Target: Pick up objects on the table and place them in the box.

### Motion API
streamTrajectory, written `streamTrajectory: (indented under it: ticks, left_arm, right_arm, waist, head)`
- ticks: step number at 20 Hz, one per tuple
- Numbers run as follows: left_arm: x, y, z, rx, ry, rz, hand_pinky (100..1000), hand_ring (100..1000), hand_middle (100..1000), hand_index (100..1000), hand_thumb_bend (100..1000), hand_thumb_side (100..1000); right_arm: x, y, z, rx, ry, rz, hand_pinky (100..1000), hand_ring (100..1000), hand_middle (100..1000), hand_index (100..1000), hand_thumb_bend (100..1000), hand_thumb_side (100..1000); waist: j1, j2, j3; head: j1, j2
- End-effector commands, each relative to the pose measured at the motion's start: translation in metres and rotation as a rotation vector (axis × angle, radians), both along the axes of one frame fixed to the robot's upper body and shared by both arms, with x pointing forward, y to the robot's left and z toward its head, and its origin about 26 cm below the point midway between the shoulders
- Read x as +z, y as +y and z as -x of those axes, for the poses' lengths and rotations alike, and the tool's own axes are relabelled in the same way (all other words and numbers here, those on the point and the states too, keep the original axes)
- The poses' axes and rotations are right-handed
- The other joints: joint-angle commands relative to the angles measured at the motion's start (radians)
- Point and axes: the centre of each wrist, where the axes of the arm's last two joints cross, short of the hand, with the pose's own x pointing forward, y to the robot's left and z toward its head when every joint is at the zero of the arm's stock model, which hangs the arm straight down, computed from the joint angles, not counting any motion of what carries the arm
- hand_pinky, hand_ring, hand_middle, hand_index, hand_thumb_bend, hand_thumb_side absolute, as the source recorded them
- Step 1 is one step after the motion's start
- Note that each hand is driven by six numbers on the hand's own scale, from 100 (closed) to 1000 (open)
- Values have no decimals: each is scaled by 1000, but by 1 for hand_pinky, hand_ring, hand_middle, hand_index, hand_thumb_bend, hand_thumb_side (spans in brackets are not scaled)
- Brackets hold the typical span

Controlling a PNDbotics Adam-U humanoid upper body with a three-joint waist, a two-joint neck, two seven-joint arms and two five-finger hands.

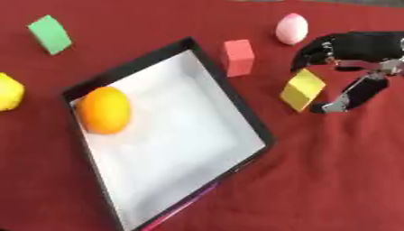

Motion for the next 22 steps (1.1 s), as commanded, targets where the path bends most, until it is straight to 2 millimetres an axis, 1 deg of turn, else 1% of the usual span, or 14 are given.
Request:
streamTrajectory:
  ticks: [1,7,14,19,22]
  left_arm:
    - [12,3,3,-2,-34,-27,649,838,721,776,279,692]
    - [13,2,2,-6,-35,-29,649,838,716,773,275,694]
    - [14,1,2,-9,-33,-30,649,839,714,771,274,695]
    - [14,1,2,-10,-34,-31,649,839,711,770,274,694]
    - [15,1,2,-11,-35,-32,649,839,709,769,271,695]
  right_arm:
    - [15,-8,3,58,48,164,939,908,816,863,427,556]
    - [12,-9,1,50,55,157,936,897,799,842,385,538]
    - [11,-8,0,49,54,146,927,878,774,818,315,525]
    - [11,-9,-1,39,51,142,919,865,776,820,327,543]
    - [10,-10,-1,36,49,134,910,843,768,814,306,531]
  waist:
    - [2,-15,3]
    - [0,-12,6]
    - [0,-10,8]
    - [-2,-9,10]
    - [-2,-7,11]
  head:
    - [-5,-14]
    - [-7,-16]
    - [-7,-18]
    - [-6,-21]
    - [-9,-22]
